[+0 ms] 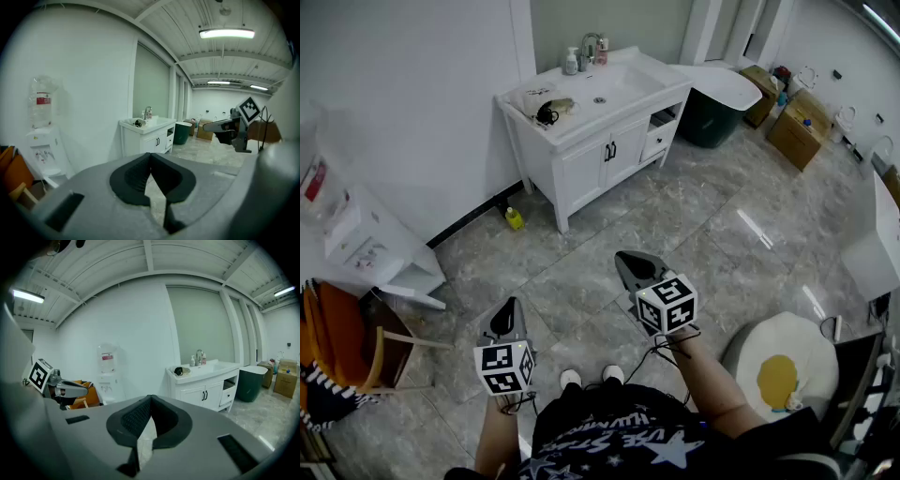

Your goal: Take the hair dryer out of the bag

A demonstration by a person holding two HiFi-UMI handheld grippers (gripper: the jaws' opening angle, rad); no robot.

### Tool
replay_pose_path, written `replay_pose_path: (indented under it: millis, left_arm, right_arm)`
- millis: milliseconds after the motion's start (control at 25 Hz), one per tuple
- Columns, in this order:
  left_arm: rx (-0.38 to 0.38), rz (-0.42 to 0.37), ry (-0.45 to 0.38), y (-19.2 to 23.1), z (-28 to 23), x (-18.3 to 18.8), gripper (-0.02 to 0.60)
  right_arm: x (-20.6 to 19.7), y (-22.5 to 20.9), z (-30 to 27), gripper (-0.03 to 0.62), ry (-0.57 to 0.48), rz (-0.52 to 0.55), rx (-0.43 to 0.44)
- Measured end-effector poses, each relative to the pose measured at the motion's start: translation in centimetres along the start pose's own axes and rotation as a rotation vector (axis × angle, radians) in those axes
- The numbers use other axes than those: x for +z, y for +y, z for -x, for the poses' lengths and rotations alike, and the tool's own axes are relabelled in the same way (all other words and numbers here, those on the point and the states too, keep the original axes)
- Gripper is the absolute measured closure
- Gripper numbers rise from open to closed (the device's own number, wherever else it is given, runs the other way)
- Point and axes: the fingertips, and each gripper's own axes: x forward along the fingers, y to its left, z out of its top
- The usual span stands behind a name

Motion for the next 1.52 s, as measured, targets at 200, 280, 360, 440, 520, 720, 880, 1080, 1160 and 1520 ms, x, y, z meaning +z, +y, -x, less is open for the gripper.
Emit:
replay_pose_path:
  millis: [200, 280, 360, 440, 520, 720, 880, 1080, 1160, 1520]
  left_arm:
    - [0.011, 0.003, 0.017, -1.1, -0.2, -0.2, 0.561]
    - [0.016, 0.005, 0.023, -1.5, -0.1, -0.4, 0.561]
    - [0.021, 0.009, 0.023, -1.8, -0.1, -0.2, 0.561]
    - [0.025, 0.008, 0.016, -2.2, 0.0, 0.1, 0.561]
    - [0.028, 0.007, 0.010, -2.7, 0.1, 0.3, 0.561]
    - [0.027, 0.015, -0.009, -4.7, 0.3, -0.2, 0.561]
    - [0.040, -0.004, -0.049, -6.1, -0.2, 0.4, 0.561]
    - [0.027, 0.025, -0.050, -7.4, -0.8, 0.6, 0.560]
    - [0.030, 0.023, -0.048, -7.4, -1.3, 0.6, 0.560]
    - [0.044, 0.037, -0.047, -4.9, -7.3, 2.3, 0.558]
  right_arm:
    - [-0.5, -0.8, 0.3, 0.592, 0.011, 0.003, 0.012]
    - [-0.6, -1.1, 0.6, 0.592, 0.010, 0.003, 0.017]
    - [-0.4, -1.5, 1.0, 0.592, 0.001, 0.003, 0.018]
    - [-0.1, -2.0, 1.4, 0.592, -0.007, 0.004, 0.017]
    - [-0.3, -2.3, 1.7, 0.592, -0.010, 0.003, 0.016]
    - [-1.5, -3.0, 2.8, 0.592, -0.025, -0.003, 0.038]
    - [-1.6, -3.9, 3.7, 0.591, -0.063, -0.002, 0.058]
    - [-1.6, -5.5, 3.9, 0.494, -0.062, -0.060, 0.064]
    - [-1.7, -6.4, 3.6, 0.445, -0.057, -0.062, 0.058]
    - [-1.8, -9.9, -0.8, 0.288, -0.009, -0.142, 0.033]
